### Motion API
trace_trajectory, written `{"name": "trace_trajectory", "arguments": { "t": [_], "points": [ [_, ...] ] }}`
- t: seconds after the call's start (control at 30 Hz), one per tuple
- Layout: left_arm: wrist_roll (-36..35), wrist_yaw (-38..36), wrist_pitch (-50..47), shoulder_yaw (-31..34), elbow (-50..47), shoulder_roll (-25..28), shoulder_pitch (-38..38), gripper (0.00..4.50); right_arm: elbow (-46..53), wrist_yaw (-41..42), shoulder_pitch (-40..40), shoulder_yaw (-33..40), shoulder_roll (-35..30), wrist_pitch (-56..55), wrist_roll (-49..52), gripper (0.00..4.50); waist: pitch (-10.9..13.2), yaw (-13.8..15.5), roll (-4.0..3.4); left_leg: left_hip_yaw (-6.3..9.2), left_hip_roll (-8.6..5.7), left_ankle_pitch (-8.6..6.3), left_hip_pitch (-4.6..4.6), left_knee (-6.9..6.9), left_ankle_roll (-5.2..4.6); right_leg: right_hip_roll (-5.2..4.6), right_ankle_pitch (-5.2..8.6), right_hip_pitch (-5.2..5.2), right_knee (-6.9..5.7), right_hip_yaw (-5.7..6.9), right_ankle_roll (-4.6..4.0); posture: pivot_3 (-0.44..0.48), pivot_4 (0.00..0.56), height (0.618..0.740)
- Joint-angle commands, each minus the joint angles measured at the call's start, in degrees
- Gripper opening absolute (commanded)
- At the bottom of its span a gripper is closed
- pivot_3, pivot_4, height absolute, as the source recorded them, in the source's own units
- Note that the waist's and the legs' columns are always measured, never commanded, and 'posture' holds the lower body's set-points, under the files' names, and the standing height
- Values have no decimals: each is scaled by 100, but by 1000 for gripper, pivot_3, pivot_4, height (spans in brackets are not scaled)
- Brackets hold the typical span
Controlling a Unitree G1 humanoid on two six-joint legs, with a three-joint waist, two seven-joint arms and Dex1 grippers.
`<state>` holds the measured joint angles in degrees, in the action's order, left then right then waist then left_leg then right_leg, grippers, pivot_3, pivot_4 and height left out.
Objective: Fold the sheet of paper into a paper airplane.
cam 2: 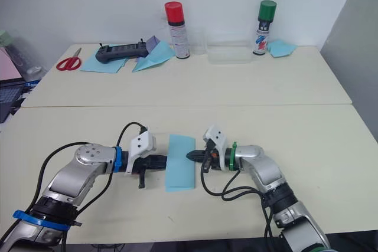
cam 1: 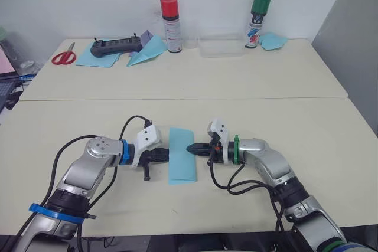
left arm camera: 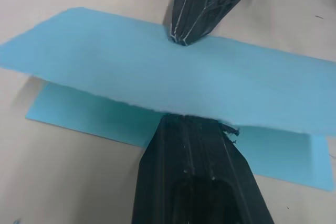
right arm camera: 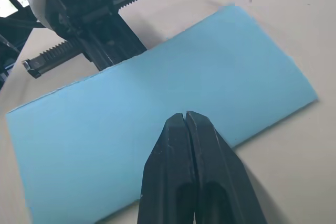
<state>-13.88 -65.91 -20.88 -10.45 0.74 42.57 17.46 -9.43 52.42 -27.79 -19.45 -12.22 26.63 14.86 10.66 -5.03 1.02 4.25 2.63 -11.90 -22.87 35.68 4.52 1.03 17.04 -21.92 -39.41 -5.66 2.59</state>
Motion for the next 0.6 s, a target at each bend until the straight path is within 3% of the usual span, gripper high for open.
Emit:
{"name": "trace_trajectory", "arguments": {
  "t": [0.03, 0.43, 0.6],
  "points": [
    [106, 10, -167, 89, 201, 201, -143, 0, 23, 62, -95, -128, 28, -217, -153, 16, 0, -1, 0, 0, 0, 0, -1, -1, 0, 0, 0, -2, 0, 0, 0, 0, 150, 740],
    [-172, -34, -222, 702, 320, 667, 23, 0, -267, 77, -124, -257, -28, -448, -545, 16, 0, -5, 0, -2, 3, 0, -7, -11, 0, 2, 3, -16, -4, -2, -5, 0, 150, 740],
    [-438, -103, -476, 884, -140, 670, -10, 0, -349, 29, -141, -264, 7, -512, -643, 16, 3, 4, 4, -3, 2, 0, -12, -12, 0, 1, 3, -19, -1, -2, -5, 0, 150, 740]
  ]
}}
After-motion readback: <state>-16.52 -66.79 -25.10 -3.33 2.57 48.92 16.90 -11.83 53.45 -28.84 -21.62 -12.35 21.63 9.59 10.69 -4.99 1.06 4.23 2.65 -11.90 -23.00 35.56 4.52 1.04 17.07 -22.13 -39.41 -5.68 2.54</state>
